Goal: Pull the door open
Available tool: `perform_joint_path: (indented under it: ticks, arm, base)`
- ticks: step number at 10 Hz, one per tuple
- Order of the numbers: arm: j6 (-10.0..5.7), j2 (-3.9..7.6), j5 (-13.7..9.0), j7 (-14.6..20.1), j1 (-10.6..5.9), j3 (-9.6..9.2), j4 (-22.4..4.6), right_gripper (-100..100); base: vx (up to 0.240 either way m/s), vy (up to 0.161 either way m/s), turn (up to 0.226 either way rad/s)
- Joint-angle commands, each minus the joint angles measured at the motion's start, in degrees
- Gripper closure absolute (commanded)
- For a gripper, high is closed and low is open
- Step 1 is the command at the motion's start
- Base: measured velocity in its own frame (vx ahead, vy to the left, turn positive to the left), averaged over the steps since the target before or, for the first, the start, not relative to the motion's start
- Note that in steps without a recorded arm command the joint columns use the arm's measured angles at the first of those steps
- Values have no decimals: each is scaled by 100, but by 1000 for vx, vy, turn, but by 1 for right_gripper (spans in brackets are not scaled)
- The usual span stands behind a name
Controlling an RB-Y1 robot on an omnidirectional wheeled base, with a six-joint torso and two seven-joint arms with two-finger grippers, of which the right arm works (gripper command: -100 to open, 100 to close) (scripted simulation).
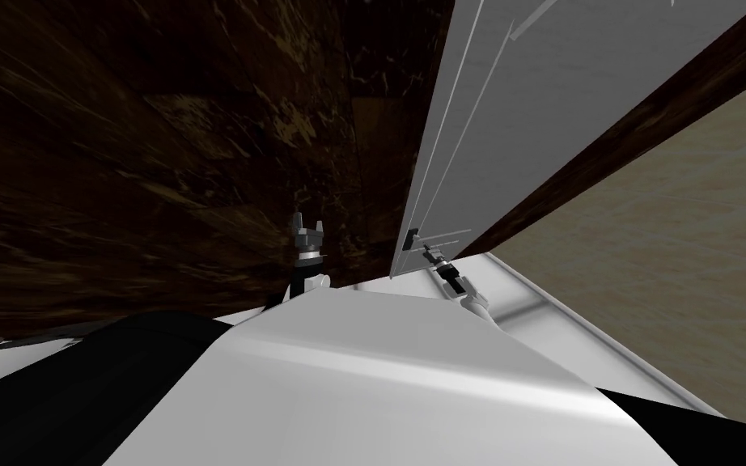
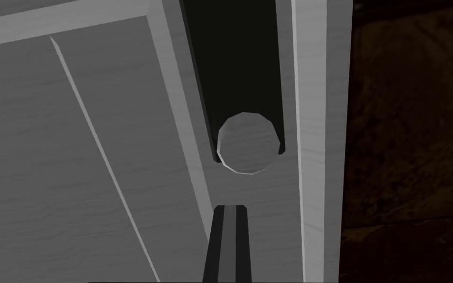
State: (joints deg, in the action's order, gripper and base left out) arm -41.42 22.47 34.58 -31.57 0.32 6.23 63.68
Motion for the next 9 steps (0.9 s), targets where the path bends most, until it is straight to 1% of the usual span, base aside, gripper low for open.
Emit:
perform_joint_path:
  ticks: [1, 2, 3, 4, 6, 9]
  arm:
    - [-63, 60, 120, -193, 84, 43, 4, -100]
    - [-83, 111, 203, -297, 156, 67, 44, -100]
    - [-69, 90, 150, -213, 102, 51, 17, -100]
    - [-43, 60, 159, -271, 90, 64, 6, -100]
    - [-17, 20, 157, -318, 64, 77, -16, -100]
    - [37, -65, 154, -417, 10, 105, -62, -100]
  base:
    - [-134, 61, -102]
    - [-150, 40, -123]
    - [-72, 16, -28]
    - [81, 28, 34]
    - [164, 33, 34]
    - [216, 72, 42]
